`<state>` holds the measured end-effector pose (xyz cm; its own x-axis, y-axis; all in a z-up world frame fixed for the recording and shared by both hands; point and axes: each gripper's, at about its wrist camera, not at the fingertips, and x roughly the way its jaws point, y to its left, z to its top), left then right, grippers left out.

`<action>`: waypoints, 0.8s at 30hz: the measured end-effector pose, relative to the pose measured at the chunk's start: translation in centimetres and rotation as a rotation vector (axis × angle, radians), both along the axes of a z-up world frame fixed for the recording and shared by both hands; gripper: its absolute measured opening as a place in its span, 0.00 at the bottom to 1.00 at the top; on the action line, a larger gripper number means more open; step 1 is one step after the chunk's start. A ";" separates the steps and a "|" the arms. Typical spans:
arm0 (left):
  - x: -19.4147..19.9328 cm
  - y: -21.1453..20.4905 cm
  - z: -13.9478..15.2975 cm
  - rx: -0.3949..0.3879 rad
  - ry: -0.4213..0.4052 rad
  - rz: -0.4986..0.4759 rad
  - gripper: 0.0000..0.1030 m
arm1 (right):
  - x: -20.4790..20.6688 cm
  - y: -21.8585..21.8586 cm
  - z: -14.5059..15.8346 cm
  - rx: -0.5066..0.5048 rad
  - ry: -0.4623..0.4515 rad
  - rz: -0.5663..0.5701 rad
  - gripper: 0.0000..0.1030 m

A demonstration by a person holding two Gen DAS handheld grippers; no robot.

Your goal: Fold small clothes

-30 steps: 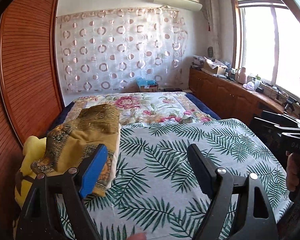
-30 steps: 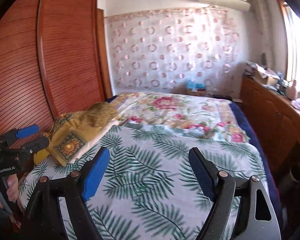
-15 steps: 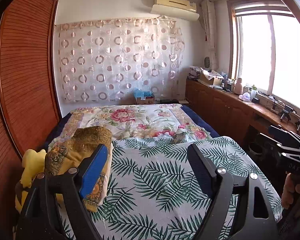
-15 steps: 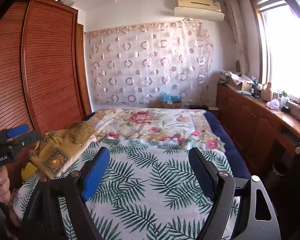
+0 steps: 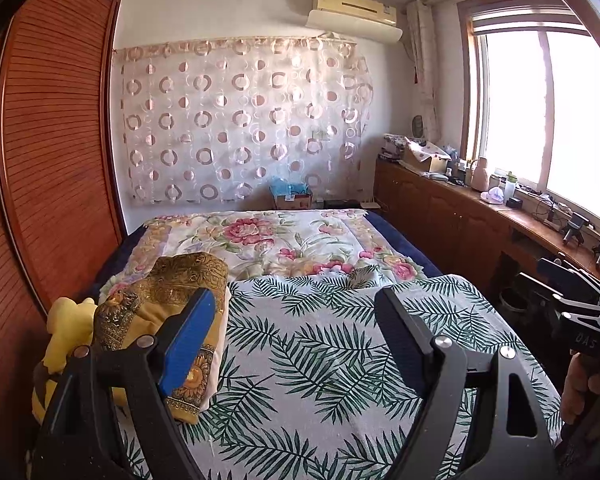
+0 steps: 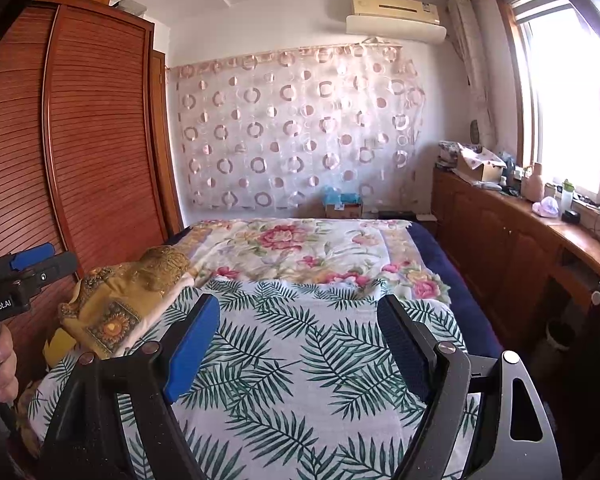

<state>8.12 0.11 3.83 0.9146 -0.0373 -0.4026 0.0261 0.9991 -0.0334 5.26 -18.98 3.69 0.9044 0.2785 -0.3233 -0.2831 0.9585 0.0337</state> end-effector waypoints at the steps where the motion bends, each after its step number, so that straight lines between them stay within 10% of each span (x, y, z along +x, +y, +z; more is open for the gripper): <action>1: 0.0 0.0 0.0 -0.001 0.000 0.001 0.80 | 0.0 0.0 0.0 0.000 0.000 -0.002 0.80; 24: -0.1 0.0 -0.1 -0.003 -0.001 -0.001 0.80 | 0.0 -1.1 0.1 0.002 -0.015 -0.003 0.80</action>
